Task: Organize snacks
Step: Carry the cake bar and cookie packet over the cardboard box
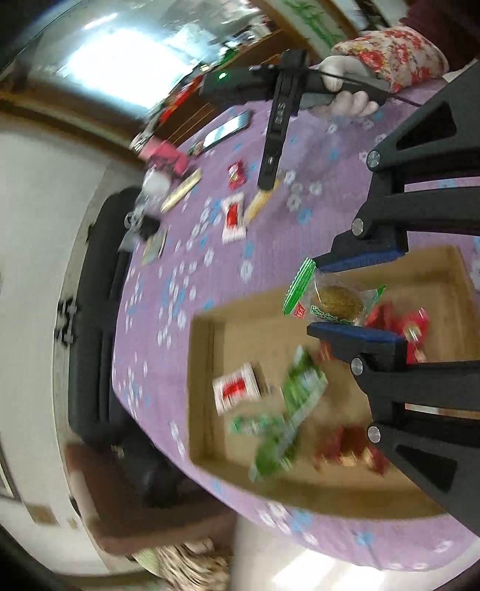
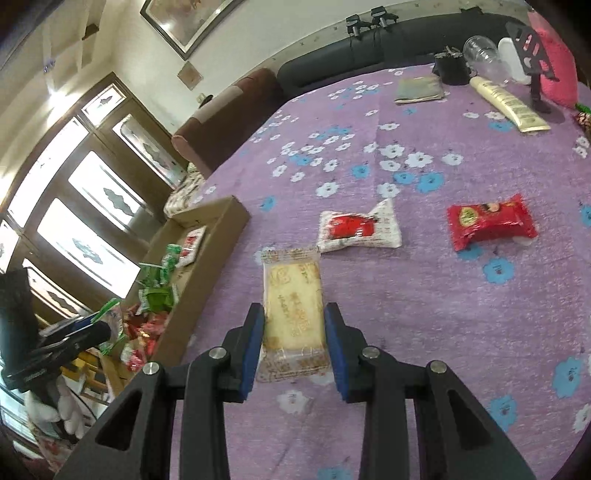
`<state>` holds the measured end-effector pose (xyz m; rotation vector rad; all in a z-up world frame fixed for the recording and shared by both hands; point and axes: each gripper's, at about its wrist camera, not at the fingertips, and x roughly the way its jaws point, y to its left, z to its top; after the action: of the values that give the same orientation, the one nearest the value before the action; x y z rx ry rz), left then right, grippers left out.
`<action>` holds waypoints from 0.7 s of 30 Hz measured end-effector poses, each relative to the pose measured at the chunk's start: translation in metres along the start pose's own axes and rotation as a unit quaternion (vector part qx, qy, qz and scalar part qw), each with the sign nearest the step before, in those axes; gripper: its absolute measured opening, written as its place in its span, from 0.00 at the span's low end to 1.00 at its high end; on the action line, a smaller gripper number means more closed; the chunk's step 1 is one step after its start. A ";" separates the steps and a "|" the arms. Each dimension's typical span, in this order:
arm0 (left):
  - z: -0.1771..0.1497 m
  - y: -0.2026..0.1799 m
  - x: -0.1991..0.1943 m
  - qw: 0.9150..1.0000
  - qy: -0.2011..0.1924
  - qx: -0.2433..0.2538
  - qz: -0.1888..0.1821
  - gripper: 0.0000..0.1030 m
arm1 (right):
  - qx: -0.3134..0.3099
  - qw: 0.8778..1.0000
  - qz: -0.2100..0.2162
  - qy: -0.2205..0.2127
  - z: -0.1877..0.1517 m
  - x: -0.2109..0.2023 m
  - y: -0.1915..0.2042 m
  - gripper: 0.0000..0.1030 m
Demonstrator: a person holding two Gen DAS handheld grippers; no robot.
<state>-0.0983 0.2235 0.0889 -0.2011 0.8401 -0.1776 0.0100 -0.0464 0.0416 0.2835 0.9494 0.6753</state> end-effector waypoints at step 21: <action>-0.028 0.069 -0.012 0.998 -0.004 -0.063 0.028 0.28 | -0.106 0.994 0.000 0.022 -0.005 0.027 0.137 0.32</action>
<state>-0.1216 0.2905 0.0622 -0.2947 0.8482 -0.0709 -0.0391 0.0755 0.0901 0.0817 0.9116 0.7789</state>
